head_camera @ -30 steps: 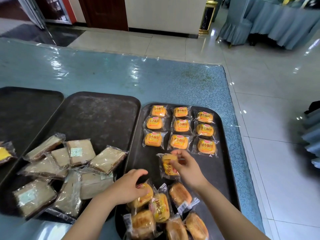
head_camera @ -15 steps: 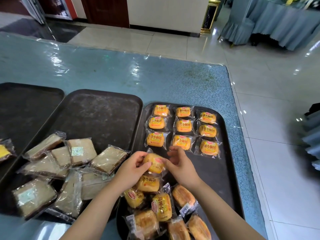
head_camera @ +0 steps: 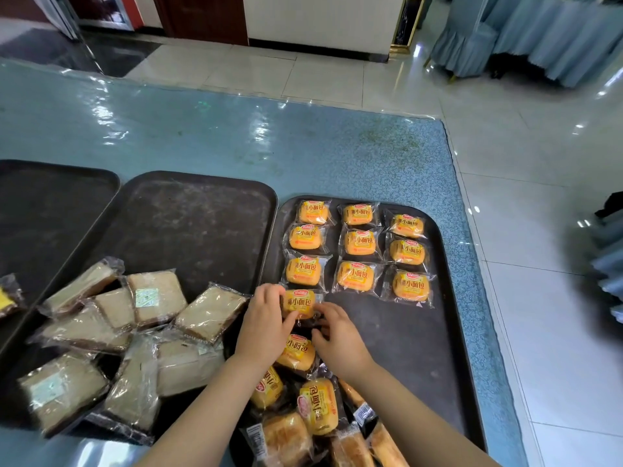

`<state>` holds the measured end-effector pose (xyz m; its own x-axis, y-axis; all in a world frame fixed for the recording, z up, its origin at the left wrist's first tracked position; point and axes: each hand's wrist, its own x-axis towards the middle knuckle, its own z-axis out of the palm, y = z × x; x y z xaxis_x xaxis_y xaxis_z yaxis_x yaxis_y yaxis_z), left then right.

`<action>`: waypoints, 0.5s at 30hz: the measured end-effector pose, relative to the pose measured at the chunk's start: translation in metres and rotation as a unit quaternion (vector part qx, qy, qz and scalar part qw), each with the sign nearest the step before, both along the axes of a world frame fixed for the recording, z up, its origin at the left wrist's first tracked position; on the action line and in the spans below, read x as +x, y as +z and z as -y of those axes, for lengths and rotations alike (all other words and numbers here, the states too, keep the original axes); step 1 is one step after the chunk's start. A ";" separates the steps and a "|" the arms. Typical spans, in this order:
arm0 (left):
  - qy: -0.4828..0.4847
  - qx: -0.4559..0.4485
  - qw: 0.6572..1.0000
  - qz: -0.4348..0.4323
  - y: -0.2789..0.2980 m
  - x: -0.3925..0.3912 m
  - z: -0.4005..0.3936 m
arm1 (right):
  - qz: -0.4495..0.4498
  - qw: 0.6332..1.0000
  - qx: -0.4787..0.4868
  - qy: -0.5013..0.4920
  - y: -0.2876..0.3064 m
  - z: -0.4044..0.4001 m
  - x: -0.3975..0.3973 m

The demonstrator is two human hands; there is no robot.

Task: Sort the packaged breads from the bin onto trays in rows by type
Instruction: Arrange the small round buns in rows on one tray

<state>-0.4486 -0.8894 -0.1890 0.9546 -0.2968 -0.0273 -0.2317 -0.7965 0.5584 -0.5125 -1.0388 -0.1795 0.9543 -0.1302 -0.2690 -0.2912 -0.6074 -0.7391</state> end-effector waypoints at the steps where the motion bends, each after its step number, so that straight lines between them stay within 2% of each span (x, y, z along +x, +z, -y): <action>1: -0.029 0.018 0.999 0.034 -0.002 -0.001 -0.001 | 0.002 1.000 -0.018 0.015 0.000 -0.001 -0.002; 3: -0.078 0.043 0.994 0.063 -0.002 -0.005 -0.004 | 0.030 0.997 -0.055 0.037 0.001 0.000 -0.006; 8: -0.143 0.090 0.984 0.054 -0.005 -0.013 -0.013 | 0.058 0.979 -0.134 0.144 -0.001 0.002 -0.013; 12: -0.145 0.134 0.980 0.039 -0.006 -0.015 -0.018 | 0.038 0.976 -0.130 0.169 -0.003 0.001 -0.014; 15: -0.143 0.147 0.979 0.006 -0.004 -0.018 -0.018 | 0.025 0.981 -0.088 0.171 -0.002 0.005 -0.013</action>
<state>-0.4663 -0.8718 -0.1931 0.8340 -0.5334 -0.1411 -0.4742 -0.8237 0.3108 -0.5251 -1.0438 -0.1811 0.9617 0.1594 -0.2231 -0.0144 -0.7831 -0.6217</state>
